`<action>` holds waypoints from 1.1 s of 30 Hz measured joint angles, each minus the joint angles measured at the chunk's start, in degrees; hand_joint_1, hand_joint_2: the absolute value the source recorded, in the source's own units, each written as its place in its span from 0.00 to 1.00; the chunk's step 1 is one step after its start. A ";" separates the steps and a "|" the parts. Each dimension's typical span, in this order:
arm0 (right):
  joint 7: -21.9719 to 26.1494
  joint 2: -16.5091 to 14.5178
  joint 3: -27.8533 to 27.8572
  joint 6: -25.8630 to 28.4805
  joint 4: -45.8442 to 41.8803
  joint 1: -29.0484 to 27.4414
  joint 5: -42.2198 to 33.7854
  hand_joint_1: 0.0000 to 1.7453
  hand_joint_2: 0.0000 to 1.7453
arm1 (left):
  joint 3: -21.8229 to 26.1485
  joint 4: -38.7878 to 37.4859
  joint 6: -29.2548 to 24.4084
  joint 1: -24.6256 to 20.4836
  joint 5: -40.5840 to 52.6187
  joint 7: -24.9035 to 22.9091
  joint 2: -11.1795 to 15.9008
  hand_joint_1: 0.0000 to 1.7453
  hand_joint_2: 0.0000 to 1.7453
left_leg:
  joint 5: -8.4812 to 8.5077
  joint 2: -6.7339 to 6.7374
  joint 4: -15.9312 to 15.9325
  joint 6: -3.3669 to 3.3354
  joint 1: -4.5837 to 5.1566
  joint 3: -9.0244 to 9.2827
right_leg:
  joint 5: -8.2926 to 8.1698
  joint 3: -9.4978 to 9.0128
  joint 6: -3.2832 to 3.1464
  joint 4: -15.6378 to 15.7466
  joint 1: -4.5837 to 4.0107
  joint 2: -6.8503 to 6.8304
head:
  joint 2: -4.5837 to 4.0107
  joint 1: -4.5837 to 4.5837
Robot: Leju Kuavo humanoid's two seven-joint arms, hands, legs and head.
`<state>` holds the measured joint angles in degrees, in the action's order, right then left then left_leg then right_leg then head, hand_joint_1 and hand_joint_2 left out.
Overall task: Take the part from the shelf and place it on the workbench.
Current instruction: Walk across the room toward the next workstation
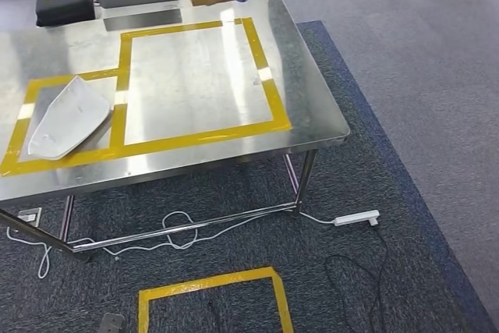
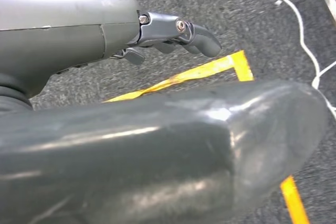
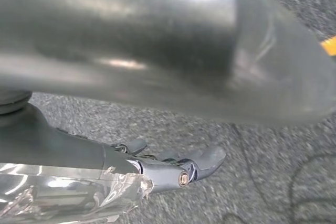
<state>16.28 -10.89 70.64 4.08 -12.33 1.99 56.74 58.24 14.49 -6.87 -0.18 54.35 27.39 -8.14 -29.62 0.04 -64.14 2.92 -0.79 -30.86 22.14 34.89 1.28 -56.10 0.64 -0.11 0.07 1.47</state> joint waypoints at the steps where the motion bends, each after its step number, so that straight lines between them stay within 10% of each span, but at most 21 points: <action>1: 0.08 -0.02 0.00 -0.28 0.00 0.00 0.12 0.00 0.00 | 0.01 0.00 0.01 -0.12 0.33 -0.03 0.03 0.00 0.00 | 0.32 -0.08 4.40 -0.03 -0.10 2.98 | -0.47 0.72 0.33 -0.36 -0.02 0.01 | 0.00 0.05; 3: 0.38 -0.01 0.00 -0.81 0.00 0.00 0.37 0.00 0.00 | 0.01 -0.04 -0.02 -0.30 1.00 -0.03 0.12 0.00 0.00 | -0.24 -0.24 9.42 -0.57 -0.10 5.95 | -1.50 1.61 1.02 -0.82 -0.15 0.02 | 0.00 0.09; 6: 0.68 0.01 0.00 -1.20 0.00 -0.17 0.46 0.00 0.00 | 0.02 -0.13 -0.02 -0.15 1.32 0.00 0.34 0.00 0.00 | 0.29 -0.12 9.42 -2.18 0.06 4.93 | -1.74 2.27 2.04 -1.19 0.14 0.04 | 0.00 0.00; 10: 0.69 -0.02 0.00 -1.30 0.00 -0.24 0.48 0.00 0.00 | 0.07 -0.17 -0.04 -0.08 1.34 0.00 0.77 0.00 0.00 | 2.47 0.12 9.27 -3.70 0.39 2.57 | 7.94 5.54 2.67 -12.83 0.22 0.03 | 0.00 -0.38; 12: 0.70 -0.02 0.00 -1.33 0.00 -0.18 0.49 0.00 0.00 | 0.07 -0.17 -0.04 -0.07 1.34 0.01 0.84 0.00 0.00 | 3.68 0.15 9.13 -3.83 0.77 0.93 | 9.67 5.81 2.47 -18.20 0.04 0.04 | 0.00 -0.38; 15: 0.71 0.00 0.00 -1.40 -0.01 -0.12 0.58 0.00 0.00 | 0.32 -0.17 -0.08 -0.08 0.48 0.18 0.87 0.00 0.00 | 5.41 0.11 9.01 -3.75 1.14 -1.29 | 6.20 -0.96 1.16 -11.17 -0.60 0.12 | 0.00 -0.37; 17: 0.77 0.05 0.00 -1.55 -0.02 0.06 0.80 0.00 0.00 | 0.80 -0.17 -0.01 -0.12 -0.41 0.30 0.89 0.00 0.00 | 6.44 0.12 9.01 -3.34 1.21 -2.12 | 6.00 -6.95 0.22 -2.42 -1.13 0.23 | 0.00 -0.31; 19: 0.83 0.08 0.00 -1.74 -0.03 0.11 1.13 0.00 0.00 | 1.17 -0.17 0.31 -0.25 -0.55 0.11 0.91 0.00 0.00 | 7.41 0.19 9.12 -2.71 1.01 -2.48 | 6.43 -8.79 -0.11 1.28 -1.55 0.29 | 0.00 -0.31; 22: 0.91 0.01 0.00 -1.85 -0.02 0.05 1.56 0.00 0.00 | 1.41 -0.20 0.78 -0.24 -0.31 -0.37 0.82 0.00 0.00 | 6.22 0.17 8.15 -1.71 0.82 -3.33 | 4.82 -7.54 -0.91 1.86 -1.38 0.34 | 0.00 -0.26; 26: 0.99 -0.04 0.00 -1.83 -0.02 0.11 1.49 0.00 0.00 | 1.81 -0.26 1.33 -0.32 -0.40 -0.46 0.46 0.00 0.00 | -3.73 0.09 -4.72 -0.78 0.54 -6.97 | 2.05 -4.48 -1.39 1.69 -1.11 1.07 | 0.00 -0.05; 28: 0.99 -0.04 0.00 -1.83 -0.02 0.04 1.44 0.00 0.00 | 1.97 -0.26 1.36 -0.37 -0.43 -0.46 0.42 0.00 0.00 | -3.00 0.05 -7.57 -0.54 0.43 -6.33 | 0.65 -2.33 -1.10 1.25 -0.95 1.75 | 0.00 -0.07; 30: 0.99 -0.09 0.00 -1.84 -0.01 0.08 1.44 0.00 0.00 | 2.05 -0.26 1.36 -0.42 -0.43 -0.46 0.39 0.00 0.00 | 0.35 -0.85 -2.74 -0.29 0.15 -1.91 | -0.58 -0.18 -0.55 0.55 -0.59 2.73 | 0.00 -0.06; 33: 1.05 -0.17 0.00 -1.84 0.00 0.25 1.44 0.00 0.00 | 2.21 -0.29 1.37 -0.52 -0.43 -0.45 0.08 0.00 0.00 | -0.10 -4.30 7.78 -0.55 -0.29 5.19 | -2.24 2.27 0.58 -0.64 -0.48 4.39 | 0.00 0.02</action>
<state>17.33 -11.06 70.64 2.25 -12.33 2.24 58.18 60.45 14.20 -5.50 -0.70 53.92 26.94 -8.06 -29.72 -4.26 -56.35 2.37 -1.08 -25.66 19.90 37.16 1.86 -56.75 0.16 4.28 0.07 1.49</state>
